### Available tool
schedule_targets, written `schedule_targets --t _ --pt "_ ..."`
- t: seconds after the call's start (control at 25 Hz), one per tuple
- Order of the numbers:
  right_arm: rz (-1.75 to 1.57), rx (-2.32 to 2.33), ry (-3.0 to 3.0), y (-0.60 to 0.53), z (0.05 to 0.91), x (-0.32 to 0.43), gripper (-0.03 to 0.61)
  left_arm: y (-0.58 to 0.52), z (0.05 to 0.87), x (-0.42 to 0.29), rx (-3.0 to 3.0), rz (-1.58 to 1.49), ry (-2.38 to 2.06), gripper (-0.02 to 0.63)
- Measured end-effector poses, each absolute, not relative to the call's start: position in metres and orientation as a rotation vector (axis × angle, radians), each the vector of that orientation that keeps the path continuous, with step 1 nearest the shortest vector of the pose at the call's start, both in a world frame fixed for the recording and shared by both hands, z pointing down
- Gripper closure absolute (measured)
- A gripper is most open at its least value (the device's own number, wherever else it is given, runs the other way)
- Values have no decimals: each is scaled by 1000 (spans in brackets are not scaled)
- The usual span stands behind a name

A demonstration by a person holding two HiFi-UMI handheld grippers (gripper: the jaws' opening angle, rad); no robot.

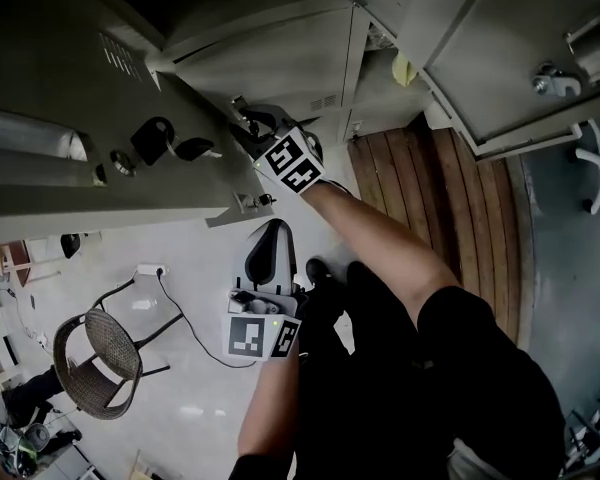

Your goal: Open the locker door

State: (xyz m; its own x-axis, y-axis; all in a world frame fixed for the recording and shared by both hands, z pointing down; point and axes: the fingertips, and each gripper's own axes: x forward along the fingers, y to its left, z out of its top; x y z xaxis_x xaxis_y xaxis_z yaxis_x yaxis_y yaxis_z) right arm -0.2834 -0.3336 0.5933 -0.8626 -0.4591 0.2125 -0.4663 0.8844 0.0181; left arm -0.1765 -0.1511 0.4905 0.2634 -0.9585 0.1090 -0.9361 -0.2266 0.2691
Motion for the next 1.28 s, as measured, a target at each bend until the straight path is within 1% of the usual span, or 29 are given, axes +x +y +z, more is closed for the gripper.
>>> schedule_targets --t 0.72,1.04,1.28 --pt "-2 875 -2771 -353 595 -293 471 -146 497 -178 2255 -139 -1716 588" --pt "-6 883 -2761 -356 593 -292 526 -145 497 -179 2252 -133 -1701 587" --pt "-11 819 -2776 -348 594 -289 529 -146 496 -178 2249 -115 -1696 588"
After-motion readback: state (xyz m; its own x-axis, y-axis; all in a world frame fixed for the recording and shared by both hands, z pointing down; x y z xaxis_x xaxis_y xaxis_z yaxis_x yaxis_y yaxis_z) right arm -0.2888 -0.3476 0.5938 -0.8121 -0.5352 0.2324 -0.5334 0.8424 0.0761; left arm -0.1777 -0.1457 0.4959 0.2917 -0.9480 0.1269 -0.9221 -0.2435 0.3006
